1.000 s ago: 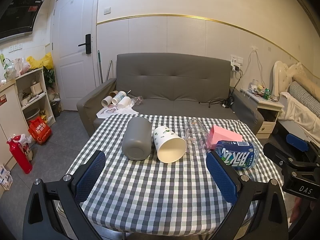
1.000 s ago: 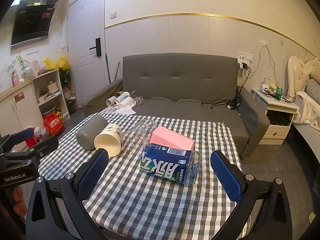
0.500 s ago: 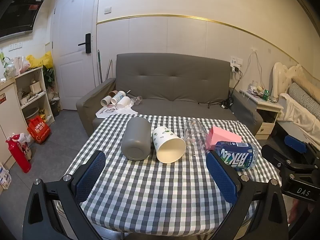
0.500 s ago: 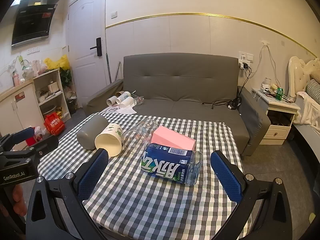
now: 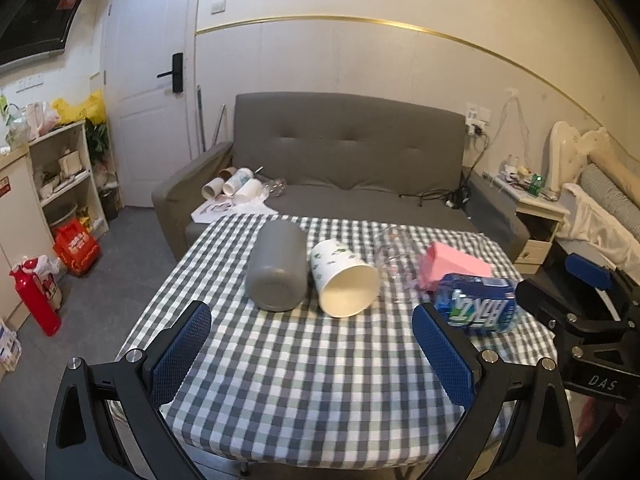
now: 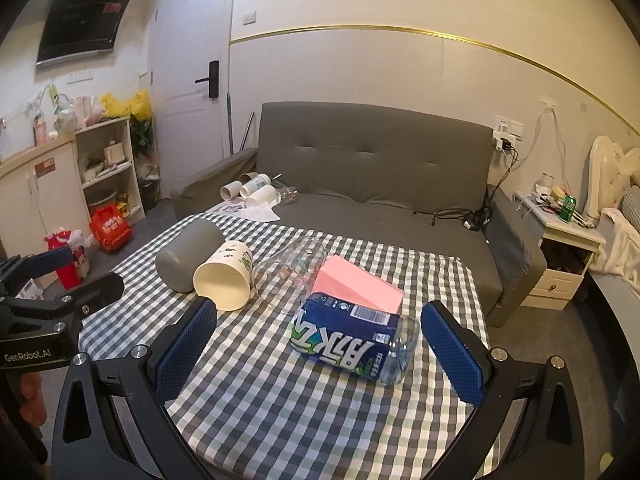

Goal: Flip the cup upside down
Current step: 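Move the left tool to the grey cup lying on its side and grasp it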

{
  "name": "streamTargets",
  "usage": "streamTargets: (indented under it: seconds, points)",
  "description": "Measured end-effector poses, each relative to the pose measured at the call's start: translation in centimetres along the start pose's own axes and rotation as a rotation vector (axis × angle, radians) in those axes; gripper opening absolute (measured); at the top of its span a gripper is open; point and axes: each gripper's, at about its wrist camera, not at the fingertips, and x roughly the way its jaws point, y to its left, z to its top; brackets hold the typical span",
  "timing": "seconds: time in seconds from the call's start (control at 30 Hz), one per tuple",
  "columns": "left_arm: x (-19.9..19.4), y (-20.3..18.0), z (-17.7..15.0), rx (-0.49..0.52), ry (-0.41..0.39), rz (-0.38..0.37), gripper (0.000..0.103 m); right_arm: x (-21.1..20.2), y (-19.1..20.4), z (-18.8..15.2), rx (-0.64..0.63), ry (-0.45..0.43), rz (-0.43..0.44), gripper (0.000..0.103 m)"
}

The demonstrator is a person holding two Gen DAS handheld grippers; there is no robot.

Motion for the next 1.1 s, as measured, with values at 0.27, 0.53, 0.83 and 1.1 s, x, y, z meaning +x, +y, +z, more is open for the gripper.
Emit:
streamTargets:
  seconds: [0.27,0.53,0.83,1.1]
  points:
    - [3.8,2.7,0.9,-0.018,0.024,0.134,0.103,4.3,0.3,1.2,-0.004,0.026,-0.006,0.103]
    - [9.8,4.9,2.1,-0.031,0.059,0.16,0.103,7.8,0.1,0.5,-0.002,0.065,-0.001,0.103]
    - [14.9,4.2,1.5,-0.035,0.118,0.096,0.103,9.9,-1.1,-0.3,0.015,0.101,-0.015,0.103]
    - [16.5,4.1,1.8,-0.067,0.165,-0.005,0.097,10.8,-1.5,-0.7,0.015,0.119,-0.014,0.103]
